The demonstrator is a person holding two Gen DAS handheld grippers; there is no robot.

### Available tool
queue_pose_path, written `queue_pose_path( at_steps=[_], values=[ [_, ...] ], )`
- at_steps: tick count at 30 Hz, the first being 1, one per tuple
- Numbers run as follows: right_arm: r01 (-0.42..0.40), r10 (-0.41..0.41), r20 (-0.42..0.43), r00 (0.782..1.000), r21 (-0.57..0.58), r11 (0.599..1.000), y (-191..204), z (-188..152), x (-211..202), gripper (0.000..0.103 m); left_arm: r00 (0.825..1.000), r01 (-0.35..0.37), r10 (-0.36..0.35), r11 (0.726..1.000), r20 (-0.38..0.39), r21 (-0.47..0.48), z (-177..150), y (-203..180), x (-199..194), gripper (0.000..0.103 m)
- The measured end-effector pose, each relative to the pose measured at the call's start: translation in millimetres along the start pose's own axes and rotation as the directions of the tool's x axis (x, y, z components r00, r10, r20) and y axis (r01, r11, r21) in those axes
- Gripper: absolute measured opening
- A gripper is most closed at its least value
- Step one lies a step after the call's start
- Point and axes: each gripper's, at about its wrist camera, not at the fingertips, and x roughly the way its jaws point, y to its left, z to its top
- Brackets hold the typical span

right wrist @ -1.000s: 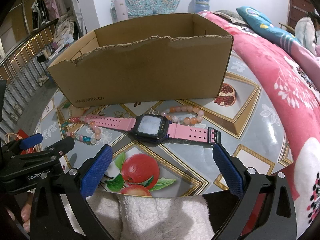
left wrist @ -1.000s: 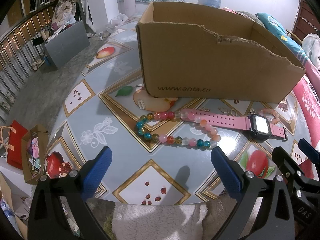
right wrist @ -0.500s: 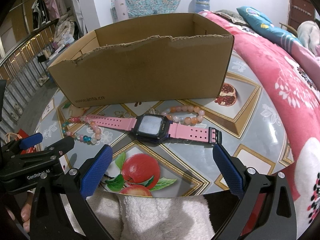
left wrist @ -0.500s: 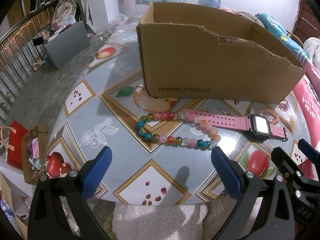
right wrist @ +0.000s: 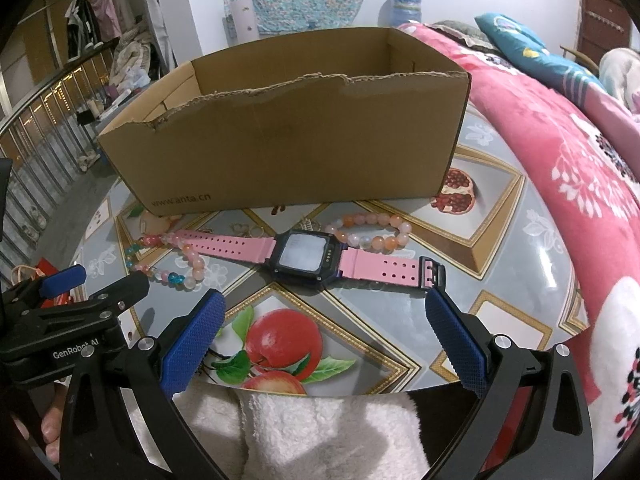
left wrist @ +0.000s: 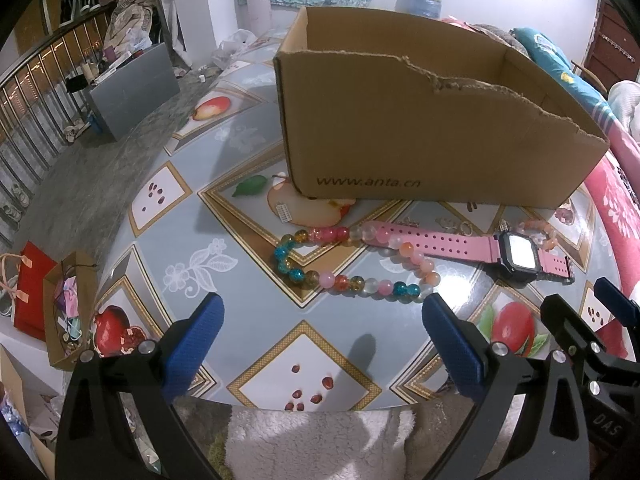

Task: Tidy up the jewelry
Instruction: 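Grasp the multicolour bead bracelet with the left tool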

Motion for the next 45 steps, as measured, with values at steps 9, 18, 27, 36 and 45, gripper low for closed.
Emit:
queue_pose_path(
  at_steps=[9, 18, 27, 36, 45],
  values=[
    [-0.018, 0.018, 0.008, 1.000, 0.004, 1.000, -2.7, 1.2, -1.3, 0.096, 1.000, -0.009, 0.009, 1.000, 0.014, -0.007, 2.6, 9.8, -0.9, 0.097],
    [-0.147, 0.151, 0.076, 0.986, -0.052, 0.988, 10.3, 2.1, -12.7, 0.088, 0.998, -0.011, 0.011, 1.000, 0.061, -0.001, -7.3, 45.1, 2.7, 0.097],
    [-0.262, 0.265, 0.012, 0.964, -0.117, 0.958, 40.4, 7.2, 7.3, 0.061, 0.940, 0.270, -0.260, 0.963, 0.219, -0.016, -5.0, 79.0, -9.9, 0.097],
    [-0.284, 0.275, -0.089, 0.957, -0.108, 0.953, 54.3, 13.2, 39.7, 0.035, 0.958, 0.229, -0.224, 0.973, 0.182, -0.009, 13.2, 78.1, 17.7, 0.096],
    [-0.281, 0.262, -0.148, 0.954, -0.125, 0.952, 61.5, 18.2, 53.5, 0.029, 0.960, 0.255, -0.268, 0.956, 0.083, 0.143, 20.8, 55.4, 41.3, 0.051]
  ],
)
